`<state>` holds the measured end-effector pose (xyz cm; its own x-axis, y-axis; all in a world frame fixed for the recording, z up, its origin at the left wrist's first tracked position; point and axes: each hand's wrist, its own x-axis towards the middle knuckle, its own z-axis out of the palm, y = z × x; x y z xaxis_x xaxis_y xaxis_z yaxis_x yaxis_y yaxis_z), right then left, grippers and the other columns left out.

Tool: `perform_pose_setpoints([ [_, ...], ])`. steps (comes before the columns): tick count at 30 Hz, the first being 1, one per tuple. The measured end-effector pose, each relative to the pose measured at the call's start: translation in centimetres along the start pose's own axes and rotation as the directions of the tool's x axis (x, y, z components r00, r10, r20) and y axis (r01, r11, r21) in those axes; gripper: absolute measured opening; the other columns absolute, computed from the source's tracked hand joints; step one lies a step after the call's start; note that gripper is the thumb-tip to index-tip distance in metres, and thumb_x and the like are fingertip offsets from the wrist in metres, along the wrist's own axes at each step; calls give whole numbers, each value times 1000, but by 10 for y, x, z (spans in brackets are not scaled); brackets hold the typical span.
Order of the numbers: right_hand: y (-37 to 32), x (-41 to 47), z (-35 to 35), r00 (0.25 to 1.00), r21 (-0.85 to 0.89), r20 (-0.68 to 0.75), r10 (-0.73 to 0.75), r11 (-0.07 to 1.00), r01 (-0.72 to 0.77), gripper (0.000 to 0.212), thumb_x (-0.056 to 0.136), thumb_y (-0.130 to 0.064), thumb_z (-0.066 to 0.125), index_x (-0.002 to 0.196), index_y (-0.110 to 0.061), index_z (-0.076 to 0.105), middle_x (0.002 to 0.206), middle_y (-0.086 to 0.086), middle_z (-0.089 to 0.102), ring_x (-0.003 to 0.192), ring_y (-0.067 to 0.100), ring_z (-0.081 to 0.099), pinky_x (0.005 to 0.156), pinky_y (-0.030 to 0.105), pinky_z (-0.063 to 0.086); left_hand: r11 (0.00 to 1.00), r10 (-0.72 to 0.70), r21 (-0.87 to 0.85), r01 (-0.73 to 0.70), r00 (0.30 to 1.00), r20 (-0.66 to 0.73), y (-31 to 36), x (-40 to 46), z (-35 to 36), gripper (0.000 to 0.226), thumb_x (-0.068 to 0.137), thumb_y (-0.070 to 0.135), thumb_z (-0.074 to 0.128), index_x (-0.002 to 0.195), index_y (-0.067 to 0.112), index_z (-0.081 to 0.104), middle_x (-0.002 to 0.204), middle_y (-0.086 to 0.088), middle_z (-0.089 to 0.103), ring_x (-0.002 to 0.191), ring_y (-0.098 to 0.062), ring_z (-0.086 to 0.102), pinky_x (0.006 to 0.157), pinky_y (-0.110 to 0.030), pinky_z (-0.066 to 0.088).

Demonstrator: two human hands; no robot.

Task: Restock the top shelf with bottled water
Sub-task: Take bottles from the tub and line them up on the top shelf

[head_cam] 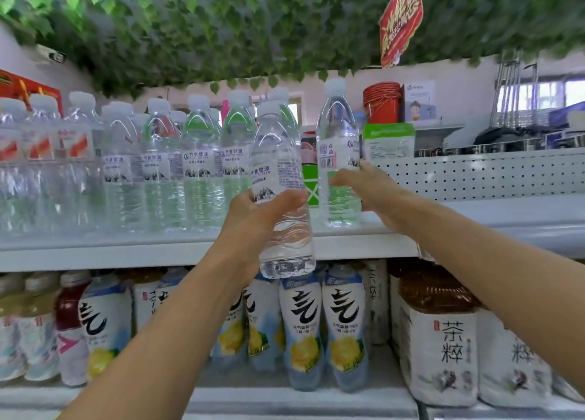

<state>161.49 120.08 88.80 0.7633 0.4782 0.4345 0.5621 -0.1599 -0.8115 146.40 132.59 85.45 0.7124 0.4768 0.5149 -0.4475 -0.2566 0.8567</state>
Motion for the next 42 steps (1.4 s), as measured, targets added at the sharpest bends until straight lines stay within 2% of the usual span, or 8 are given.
perform_pose_setpoints([
  [3,5,-6,-14,998,-25,45,-38,999,39,71,79,-34,77,142,-19,46,130,-1,59,107,19,58,91,37,48,1000,-12,25,13,1000,-15,1,1,1,61,61,39,87,113,14,68,89,4,76,91,-15,71,90,-38,52],
  [7,1,-8,-3,998,-48,5,-69,996,69,51,75,-33,83,120,-19,63,110,-3,69,101,15,63,102,40,46,999,-5,43,5,1000,-11,2,1,4,40,73,30,82,108,14,70,90,2,77,88,-15,72,89,-38,52],
  [12,13,4,0,993,-140,-86,-81,988,69,125,20,-87,72,126,-23,55,118,-4,65,108,19,62,97,44,50,999,-4,39,4,1000,-10,2,3,5,41,72,31,83,108,15,70,88,4,77,83,-11,72,79,-30,52],
  [15,2,-10,-9,999,-120,-8,-49,992,47,52,71,-50,79,108,-18,60,110,5,66,94,18,62,89,39,53,1000,-8,12,9,1000,-23,1,5,5,34,78,27,78,106,15,67,74,11,74,66,2,69,55,-12,47],
  [17,5,-5,-12,996,-122,3,-94,988,94,26,82,-33,75,100,-18,63,102,6,68,87,17,63,80,34,52,1000,-12,0,12,999,-29,0,6,4,34,78,28,78,107,14,66,72,13,73,64,4,67,51,-11,46],
  [29,4,51,21,998,-167,11,-60,984,61,32,86,-22,75,116,-14,66,109,3,69,83,14,61,60,23,44,1000,6,-17,-6,1000,2,-5,9,-2,22,79,27,75,97,16,68,69,12,72,67,1,69,58,-16,50],
  [38,1,33,20,984,-218,-77,-159,966,139,36,90,-37,69,121,-19,61,104,-2,67,87,16,59,73,28,46,999,11,-38,-10,1000,12,-3,2,1,20,80,20,76,97,14,69,76,3,74,71,-14,72,66,-28,55],
  [42,-26,-13,14,949,43,-121,-291,954,298,45,91,-52,60,106,-10,61,91,-2,64,88,18,61,75,30,47,997,68,42,-67,997,-24,-1,-7,11,31,78,19,80,106,13,68,87,2,76,77,-12,73,66,-23,57],
])
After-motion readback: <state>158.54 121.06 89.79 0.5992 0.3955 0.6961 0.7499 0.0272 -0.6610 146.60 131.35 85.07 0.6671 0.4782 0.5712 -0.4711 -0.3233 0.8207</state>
